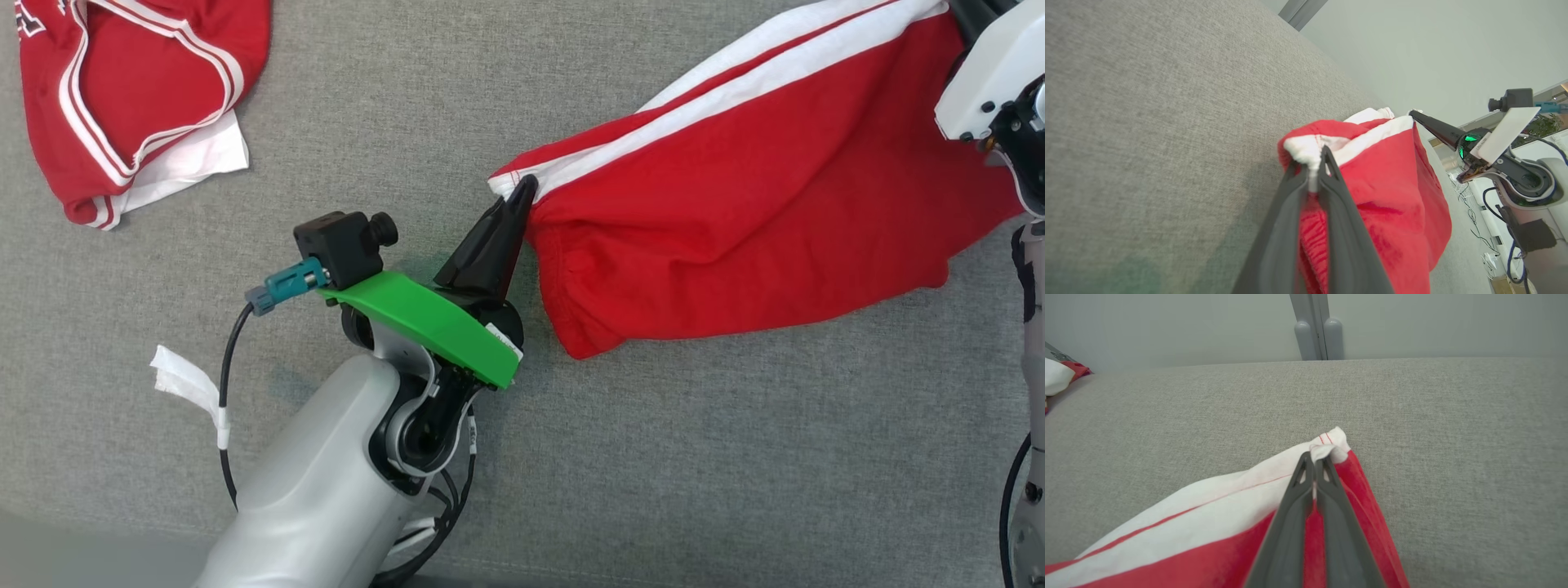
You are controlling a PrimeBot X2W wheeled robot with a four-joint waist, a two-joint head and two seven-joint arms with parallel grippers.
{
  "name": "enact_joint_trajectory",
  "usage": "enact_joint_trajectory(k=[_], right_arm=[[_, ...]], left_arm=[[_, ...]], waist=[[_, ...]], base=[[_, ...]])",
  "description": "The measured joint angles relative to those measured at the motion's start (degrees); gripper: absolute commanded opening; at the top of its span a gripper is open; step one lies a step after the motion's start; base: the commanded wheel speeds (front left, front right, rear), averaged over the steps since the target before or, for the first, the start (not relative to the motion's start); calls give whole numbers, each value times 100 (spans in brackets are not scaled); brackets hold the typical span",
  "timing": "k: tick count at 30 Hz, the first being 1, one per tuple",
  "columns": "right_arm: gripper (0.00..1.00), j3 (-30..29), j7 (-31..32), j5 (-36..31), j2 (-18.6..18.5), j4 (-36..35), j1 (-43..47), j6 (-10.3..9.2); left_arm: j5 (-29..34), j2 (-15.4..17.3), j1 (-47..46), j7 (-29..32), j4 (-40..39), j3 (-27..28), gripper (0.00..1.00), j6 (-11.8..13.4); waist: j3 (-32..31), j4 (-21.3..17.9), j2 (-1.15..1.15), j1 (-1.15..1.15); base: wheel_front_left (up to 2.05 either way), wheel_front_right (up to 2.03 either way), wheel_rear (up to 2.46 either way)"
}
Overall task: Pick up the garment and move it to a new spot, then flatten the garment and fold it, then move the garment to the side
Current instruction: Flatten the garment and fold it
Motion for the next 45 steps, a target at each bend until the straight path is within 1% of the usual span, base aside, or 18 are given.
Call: enact_joint_trajectory(k=[2, 3, 4, 5, 6, 7, 13, 18, 22, 24, 26, 28, 31, 35, 39, 40, 41, 45], right_arm=[[0, -1, -27, -37, 10, 68, -25, 0], [0, -9, -54, -68, 14, 102, -40, 0], [0, -11, -112, -101, 15, 121, -54, 0], [36, -8, -176, -120, 18, 129, -66, 0], [100, 14, -207, -156, 12, 152, -78, 0], [100, 27, -255, -175, 19, 186, -79, 0], [100, -18, -661, -191, 34, 218, -82, 0], [100, -13, -900, -86, -52, 119, -3, -1], [100, 176, -497, -99, -408, -13, 447, -1], [100, 257, -289, -130, -632, -101, 675, -1], [100, 293, -83, -148, -783, -157, 813, -1], [100, 337, 75, -159, -853, -196, 942, -1], [100, 390, 268, -274, -893, -181, 1011, 0], [100, 391, 392, -506, -882, -7, 1024, -1], [100, 266, 427, -694, -777, 227, 962, -2], [25, 242, 435, -708, -727, 288, 944, -3], [0, 188, 410, -694, -664, 350, 936, -3], [0, -80, 253, -435, -278, 511, 947, -3]], left_arm=[[0, -13, -7, 0, 0, -1, 0, 5], [0, -25, -13, -1, 1, 1, 5, 31], [-1, -38, -22, -2, 13, 14, 31, 81], [0, -45, -37, -2, 25, 14, 46, 100], [1, -55, -58, -4, 36, 16, 92, 131], [0, -62, -68, -12, 47, 26, 100, 138], [-9, -53, 5, -115, 84, 93, 100, 288], [213, 75, 240, -435, 43, 216, 100, 526], [749, 203, 491, -622, -227, 348, 100, 703], [1284, 309, 621, -643, -453, 460, 100, 804], [1755, 288, 798, -665, -744, 724, 100, 886], [2252, 207, 1036, -667, -1033, 960, 100, 881], [2848, 4, 1466, -675, -1307, 1267, 100, 719], [3471, -245, 1824, -675, -1461, 1599, 100, 475], [3888, -380, 2097, -676, -1456, 1763, 100, 236], [3995, -401, 2140, -676, -1444, 1797, 100, 174], [4003, -430, 2204, -676, -1426, 1849, 100, 133], [4077, -444, 2425, -676, -1394, 2049, 100, 56]], waist=[[10, -10, 0, 0], [20, -16, 0, 0], [31, -20, 0, 0], [40, -23, 0, 0], [47, -27, 0, 0], [50, -33, 0, 0], [-6, -58, 0, 0], [-137, -67, 0, 0], [-268, -59, 0, 0], [-319, -35, 0, 0], [-342, 10, 0, 0], [-354, 62, 0, 0], [-343, 157, 0, 0], [-312, 295, 0, 0], [-319, 419, 0, 0], [-339, 437, 0, 0], [-366, 450, 0, 0], [-508, 445, 0, 0]], base=[[0, 0, 0], [0, 0, 0], [0, 0, 0], [0, 0, 0], [0, 0, 0], [0, 0, 0], [0, 0, 0], [0, 0, 0], [0, 0, 0], [0, 0, 0], [0, 0, 0], [0, 0, 0], [0, 0, 0], [0, 0, 0], [0, 0, 0], [0, 0, 0], [0, 0, 0], [0, 0, 0]])
